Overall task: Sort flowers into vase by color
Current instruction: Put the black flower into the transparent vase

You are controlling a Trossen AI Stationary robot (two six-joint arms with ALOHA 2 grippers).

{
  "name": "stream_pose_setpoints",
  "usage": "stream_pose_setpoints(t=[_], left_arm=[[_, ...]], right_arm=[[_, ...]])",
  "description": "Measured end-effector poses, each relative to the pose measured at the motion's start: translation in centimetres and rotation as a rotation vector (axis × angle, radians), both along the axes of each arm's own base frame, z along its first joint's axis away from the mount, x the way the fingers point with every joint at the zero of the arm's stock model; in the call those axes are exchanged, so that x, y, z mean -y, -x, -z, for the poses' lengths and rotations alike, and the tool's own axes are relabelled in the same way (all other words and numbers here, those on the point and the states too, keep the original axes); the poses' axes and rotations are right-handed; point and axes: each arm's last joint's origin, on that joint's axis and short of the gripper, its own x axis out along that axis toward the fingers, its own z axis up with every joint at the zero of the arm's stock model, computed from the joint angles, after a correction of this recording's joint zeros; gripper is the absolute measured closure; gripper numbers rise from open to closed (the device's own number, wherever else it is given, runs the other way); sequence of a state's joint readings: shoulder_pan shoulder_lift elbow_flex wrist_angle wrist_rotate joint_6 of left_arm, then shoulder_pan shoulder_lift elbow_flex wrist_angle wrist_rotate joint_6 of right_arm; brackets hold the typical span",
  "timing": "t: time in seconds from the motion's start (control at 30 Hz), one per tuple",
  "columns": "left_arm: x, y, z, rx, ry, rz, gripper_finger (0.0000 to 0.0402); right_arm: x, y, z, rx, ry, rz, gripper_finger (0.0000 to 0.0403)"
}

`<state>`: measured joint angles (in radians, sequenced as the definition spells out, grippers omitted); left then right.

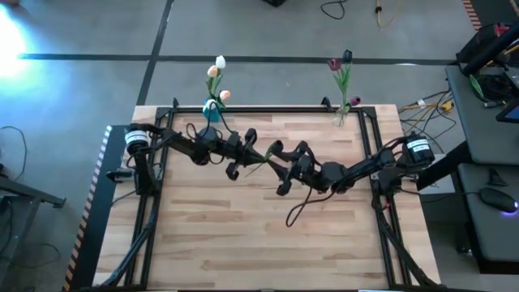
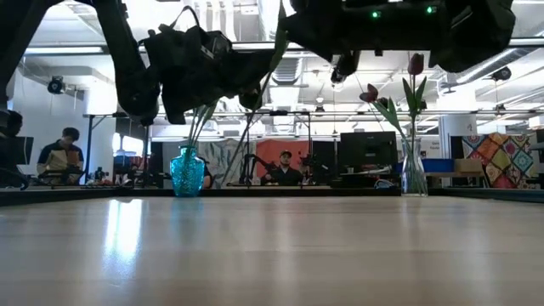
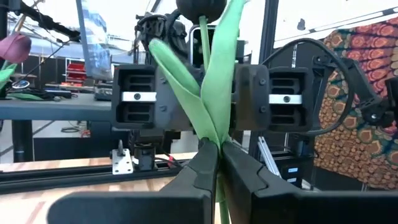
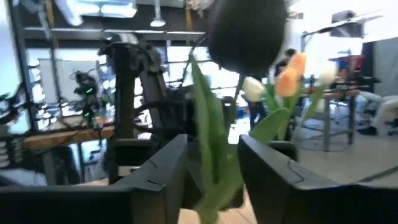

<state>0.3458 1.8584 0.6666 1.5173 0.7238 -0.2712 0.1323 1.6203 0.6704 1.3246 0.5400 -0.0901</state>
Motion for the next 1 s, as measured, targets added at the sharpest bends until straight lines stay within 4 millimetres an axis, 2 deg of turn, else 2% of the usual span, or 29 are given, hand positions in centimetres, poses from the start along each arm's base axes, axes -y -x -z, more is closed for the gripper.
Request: stream_pose_setpoints(t=[0.27,0.43,0.63,0.8,1.0], left_arm=[[-0.3,0.0,-0.1,0.001,0.01,-0.01,0.04],[-1.2,0.9,0.4,-0.022,0.042,-0.052,0.0374],[-2.3,2.4,1.0,-0.031,0.065,-0.113,0.0333],[-2.8,3.2,1.6,-0.051,0.075,-0.14,0.0311],[-3.1,3.7,2.0,-0.061,0.061,-0.16,0.0306]], right_arm=[[1.0,-1.7,-0.7,-0.122,0.051,-0.024,0.0382],[1.2,-0.7,-2.4,-0.175,0.119,-0.001,0.039],[2.5,2.5,-6.7,-0.222,0.153,0.072,0.039],[3.9,6.9,-11.3,-0.195,0.153,0.204,0.039],[6.0,11.9,-16.6,-0.163,0.123,0.366,0.039]])
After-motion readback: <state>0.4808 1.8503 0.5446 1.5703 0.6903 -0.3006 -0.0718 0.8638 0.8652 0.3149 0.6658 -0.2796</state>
